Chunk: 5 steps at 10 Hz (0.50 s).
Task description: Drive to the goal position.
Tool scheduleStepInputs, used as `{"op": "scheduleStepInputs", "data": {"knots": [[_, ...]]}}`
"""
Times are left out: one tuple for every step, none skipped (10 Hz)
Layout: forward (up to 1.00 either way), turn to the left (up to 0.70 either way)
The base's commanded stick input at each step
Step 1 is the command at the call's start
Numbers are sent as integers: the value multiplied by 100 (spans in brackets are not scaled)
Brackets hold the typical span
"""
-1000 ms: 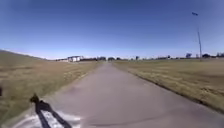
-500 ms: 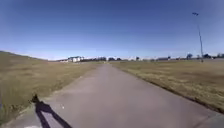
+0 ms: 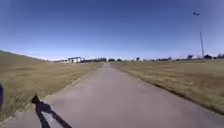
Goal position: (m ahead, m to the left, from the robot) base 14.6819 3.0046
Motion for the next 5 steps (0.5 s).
{"op": "scheduleStepInputs", "data": {"knots": [[70, 0], [70, 0], [70, 0], [70, 0], [70, 0]]}}
